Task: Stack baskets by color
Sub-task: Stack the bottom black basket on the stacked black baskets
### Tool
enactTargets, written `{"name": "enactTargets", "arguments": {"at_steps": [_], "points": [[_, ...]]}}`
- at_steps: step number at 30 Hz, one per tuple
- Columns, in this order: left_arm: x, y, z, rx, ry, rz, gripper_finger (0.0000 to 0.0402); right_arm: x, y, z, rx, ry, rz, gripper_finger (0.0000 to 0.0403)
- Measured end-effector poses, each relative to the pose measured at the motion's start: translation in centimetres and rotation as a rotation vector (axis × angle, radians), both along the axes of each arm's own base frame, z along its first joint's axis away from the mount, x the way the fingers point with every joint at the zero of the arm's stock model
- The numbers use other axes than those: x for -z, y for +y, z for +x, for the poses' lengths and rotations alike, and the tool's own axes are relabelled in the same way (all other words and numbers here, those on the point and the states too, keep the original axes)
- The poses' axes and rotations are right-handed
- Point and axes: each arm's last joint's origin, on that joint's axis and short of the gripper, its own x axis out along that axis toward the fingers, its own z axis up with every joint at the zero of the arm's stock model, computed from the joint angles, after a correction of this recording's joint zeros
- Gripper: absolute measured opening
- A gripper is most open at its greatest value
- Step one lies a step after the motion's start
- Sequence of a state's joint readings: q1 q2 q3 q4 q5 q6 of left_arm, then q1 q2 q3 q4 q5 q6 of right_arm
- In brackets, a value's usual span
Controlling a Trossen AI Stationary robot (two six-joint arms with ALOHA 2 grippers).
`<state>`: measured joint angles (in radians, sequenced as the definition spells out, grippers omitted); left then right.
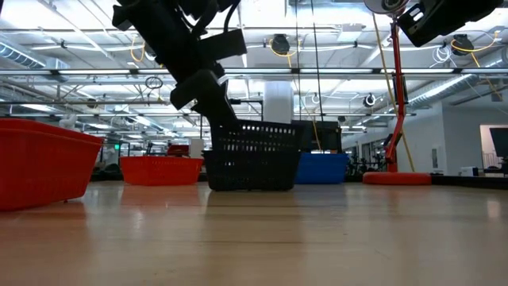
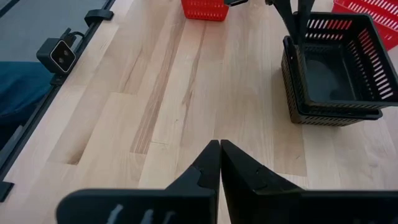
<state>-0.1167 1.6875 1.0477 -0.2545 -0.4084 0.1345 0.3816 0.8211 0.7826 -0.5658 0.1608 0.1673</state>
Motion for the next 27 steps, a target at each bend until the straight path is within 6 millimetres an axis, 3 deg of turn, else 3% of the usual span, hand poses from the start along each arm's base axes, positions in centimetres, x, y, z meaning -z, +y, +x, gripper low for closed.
{"name": "enactTargets", "arguments": {"at_steps": [12,27], "points": [[0.1,0.0,-0.1,-0.009,0.008,0.004,0.0085,0.0,0.0,0.0,0.0,0.0,0.0,0.0006],[0.6,-1.1,-1.0,0.031,0.107,-0.002,0.0087,0.0,0.0,0.0,-0.003,0.0,-0.003,0.0006]]}}
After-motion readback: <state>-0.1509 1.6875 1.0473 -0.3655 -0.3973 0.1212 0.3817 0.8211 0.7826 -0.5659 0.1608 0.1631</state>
